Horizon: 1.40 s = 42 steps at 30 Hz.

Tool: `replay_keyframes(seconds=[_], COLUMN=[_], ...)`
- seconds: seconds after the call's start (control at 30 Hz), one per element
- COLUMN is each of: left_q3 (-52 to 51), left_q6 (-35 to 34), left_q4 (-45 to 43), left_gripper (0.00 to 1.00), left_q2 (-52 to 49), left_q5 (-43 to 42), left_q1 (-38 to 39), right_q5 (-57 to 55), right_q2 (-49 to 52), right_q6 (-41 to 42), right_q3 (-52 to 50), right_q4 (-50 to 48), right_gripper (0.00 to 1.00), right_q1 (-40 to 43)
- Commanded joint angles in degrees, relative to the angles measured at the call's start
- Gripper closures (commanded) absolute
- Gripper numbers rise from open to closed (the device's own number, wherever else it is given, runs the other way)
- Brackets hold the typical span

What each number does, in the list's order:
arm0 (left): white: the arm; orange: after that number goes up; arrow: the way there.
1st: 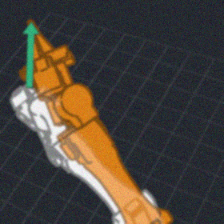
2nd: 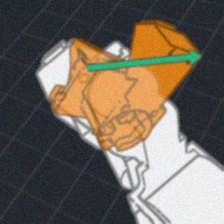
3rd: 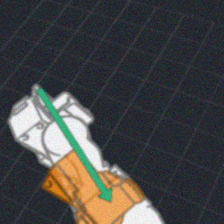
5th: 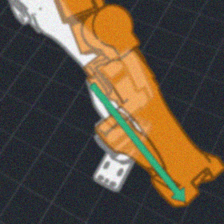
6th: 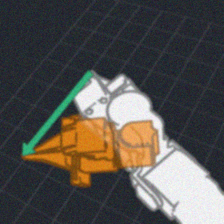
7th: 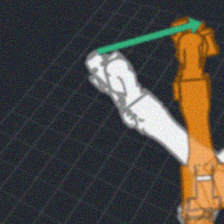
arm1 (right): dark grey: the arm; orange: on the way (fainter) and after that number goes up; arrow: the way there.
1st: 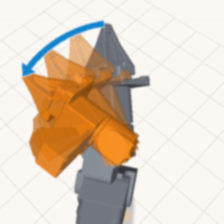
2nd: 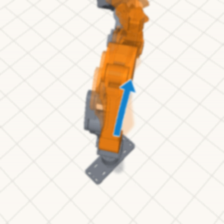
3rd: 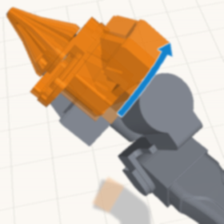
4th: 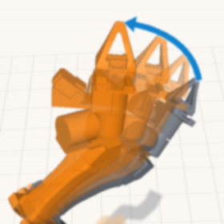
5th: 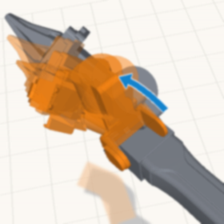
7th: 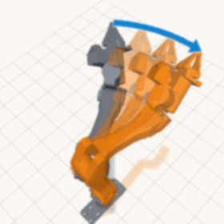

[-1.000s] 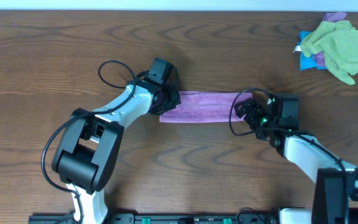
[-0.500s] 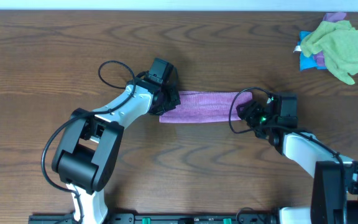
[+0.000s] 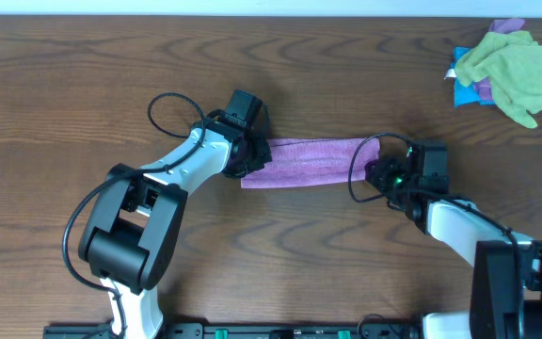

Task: Fold the cloth
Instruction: 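Grasp the strip's right end with the right gripper and lift it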

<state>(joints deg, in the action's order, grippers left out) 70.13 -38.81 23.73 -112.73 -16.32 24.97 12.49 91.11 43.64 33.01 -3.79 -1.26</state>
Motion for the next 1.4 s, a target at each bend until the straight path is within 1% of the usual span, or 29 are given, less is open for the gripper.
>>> replay_keyframes(seconds=[0.0,0.1,0.17,0.37,0.5,0.53,0.57,0.6,0.67,0.8,1.0,1.37], left_q3=[0.9,0.9,0.9,0.9,0.9,0.9,0.9,0.9,0.9,0.9,0.9,0.9], left_q6=[0.0,0.0,0.0,0.0,0.0,0.0,0.0,0.0,0.0,0.0,0.3,1.1], left_q4=[0.5,0.6,0.7,1.5,1.5,1.5,1.5,1.5,1.5,1.5,1.6,2.6], left_gripper=[0.94,0.94,0.94,0.94,0.94,0.94,0.94,0.94,0.94,0.94,0.94,0.94], left_q2=[-0.4,-0.4,-0.4,-0.4,-0.4,-0.4,-0.4,-0.4,-0.4,-0.4,-0.4,-0.4], left_q5=[0.2,0.2,0.2,0.2,0.2,0.2,0.2,0.2,0.2,0.2,0.6,2.3], left_q1=[0.2,0.2,0.2,0.2,0.2,0.2,0.2,0.2,0.2,0.2,0.2,0.1], right_q5=[-5.5,-5.1,-4.2,-1.3,-0.2,0.0,0.2,0.7,1.6,3.3,7.7,7.0], right_q2=[2.7,4.0,5.4,9.2,9.3,9.3,9.3,9.3,9.3,9.3,7.6,-12.7], right_q6=[-1.1,-1.0,-1.0,-0.8,-0.8,-0.8,-0.8,-0.8,-0.8,-0.9,-1.7,-2.7], right_q3=[-2.1,-2.1,-2.1,-2.1,-2.1,-2.1,-2.1,-2.1,-2.1,-2.1,-1.4,-0.7], right_q4=[1.3,-0.1,-1.0,-3.6,-3.9,-4.0,-4.2,-4.3,-4.7,-5.9,-7.1,1.7], right_gripper=[0.55,0.51,0.51,0.59,0.64,0.66,0.72,0.8,0.9,0.99,0.99,0.99], right_q1=[-0.3,-0.3,-0.3,-0.3,-0.3,-0.3,-0.3,-0.3,-0.3,-0.7,-0.7,-0.7])
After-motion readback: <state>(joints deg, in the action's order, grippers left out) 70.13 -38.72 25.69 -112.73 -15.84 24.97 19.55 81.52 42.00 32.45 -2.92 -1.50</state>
